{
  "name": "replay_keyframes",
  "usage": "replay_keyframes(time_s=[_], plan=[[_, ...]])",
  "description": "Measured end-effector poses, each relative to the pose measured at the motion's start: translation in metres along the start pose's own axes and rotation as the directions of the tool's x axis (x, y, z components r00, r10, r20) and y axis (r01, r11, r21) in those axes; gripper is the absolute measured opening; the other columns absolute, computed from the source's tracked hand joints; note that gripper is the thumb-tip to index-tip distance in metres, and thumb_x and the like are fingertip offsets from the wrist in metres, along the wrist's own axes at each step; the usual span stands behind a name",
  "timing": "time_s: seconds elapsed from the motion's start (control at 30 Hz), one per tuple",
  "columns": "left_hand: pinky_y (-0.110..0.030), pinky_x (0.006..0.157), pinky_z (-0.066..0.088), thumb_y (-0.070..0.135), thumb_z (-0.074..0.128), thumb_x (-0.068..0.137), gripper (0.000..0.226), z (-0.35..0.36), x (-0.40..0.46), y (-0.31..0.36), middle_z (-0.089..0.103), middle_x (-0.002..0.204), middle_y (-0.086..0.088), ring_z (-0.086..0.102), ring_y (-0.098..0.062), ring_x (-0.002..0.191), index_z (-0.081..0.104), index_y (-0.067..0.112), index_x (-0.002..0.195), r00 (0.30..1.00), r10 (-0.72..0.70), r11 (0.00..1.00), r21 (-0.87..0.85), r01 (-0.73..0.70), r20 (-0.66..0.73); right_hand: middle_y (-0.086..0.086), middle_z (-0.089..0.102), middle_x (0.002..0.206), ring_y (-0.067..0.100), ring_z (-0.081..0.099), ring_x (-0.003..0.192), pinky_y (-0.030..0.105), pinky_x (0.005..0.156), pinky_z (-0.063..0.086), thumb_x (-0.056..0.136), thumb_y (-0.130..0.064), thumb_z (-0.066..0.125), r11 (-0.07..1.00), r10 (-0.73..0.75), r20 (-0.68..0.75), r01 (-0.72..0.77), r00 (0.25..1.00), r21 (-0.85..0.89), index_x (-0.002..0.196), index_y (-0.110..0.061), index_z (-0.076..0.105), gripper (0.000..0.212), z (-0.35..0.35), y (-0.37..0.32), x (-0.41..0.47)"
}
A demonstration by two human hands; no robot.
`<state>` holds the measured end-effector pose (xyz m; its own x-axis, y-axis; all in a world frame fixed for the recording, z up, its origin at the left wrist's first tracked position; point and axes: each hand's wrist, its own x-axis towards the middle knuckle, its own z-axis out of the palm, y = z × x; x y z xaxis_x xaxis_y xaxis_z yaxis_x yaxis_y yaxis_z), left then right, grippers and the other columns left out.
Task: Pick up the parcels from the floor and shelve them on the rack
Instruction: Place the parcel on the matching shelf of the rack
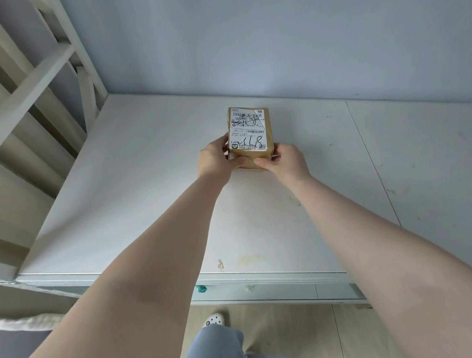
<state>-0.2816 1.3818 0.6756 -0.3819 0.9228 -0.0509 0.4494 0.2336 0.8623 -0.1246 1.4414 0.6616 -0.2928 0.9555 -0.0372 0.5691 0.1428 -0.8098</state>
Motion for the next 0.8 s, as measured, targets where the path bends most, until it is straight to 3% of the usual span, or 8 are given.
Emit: replay_keyframes(time_s=[0.27,0.53,0.8], plan=[[-0.01,0.059,0.038,0.018,0.08,0.073,0.048,0.001,0.01,0.002,0.065,0.096,0.008,0.058,-0.014,0.088,0.065,0.022,0.119,1.0,0.013,1.0,0.001,-0.013,-0.003,0.006,0.076,0.101,0.022,0.071,0.09,0.036,0.087,0.054,0.075,-0.026,0.077,1.0,-0.004,0.002,0.004,1.0,-0.004,0.11,-0.017,0.072,0.036,0.001,0.0,0.01],[-0.003,0.056,0.038,0.019,0.08,0.072,0.047,0.002,0.01,0.001,0.066,0.095,0.008,0.059,-0.014,0.087,0.065,0.021,0.117,0.999,0.029,1.0,0.0,-0.029,-0.018,0.007,0.076,0.1,0.024,0.071,0.09,0.04,0.087,0.054,0.075,-0.026,0.077,1.0,0.011,-0.008,-0.011,1.0,-0.011,0.108,-0.018,0.072,0.035,0.002,-0.001,0.01],[-0.012,0.061,0.041,0.019,0.079,0.073,0.043,0.004,0.012,0.001,0.066,0.094,0.006,0.06,-0.017,0.087,0.066,0.021,0.114,1.0,0.014,1.0,0.001,-0.014,-0.022,0.007,0.075,0.102,0.025,0.07,0.09,0.039,0.087,0.054,0.076,-0.027,0.076,0.999,0.022,-0.008,-0.022,1.0,-0.027,0.111,-0.017,0.071,0.037,0.002,-0.002,0.012]])
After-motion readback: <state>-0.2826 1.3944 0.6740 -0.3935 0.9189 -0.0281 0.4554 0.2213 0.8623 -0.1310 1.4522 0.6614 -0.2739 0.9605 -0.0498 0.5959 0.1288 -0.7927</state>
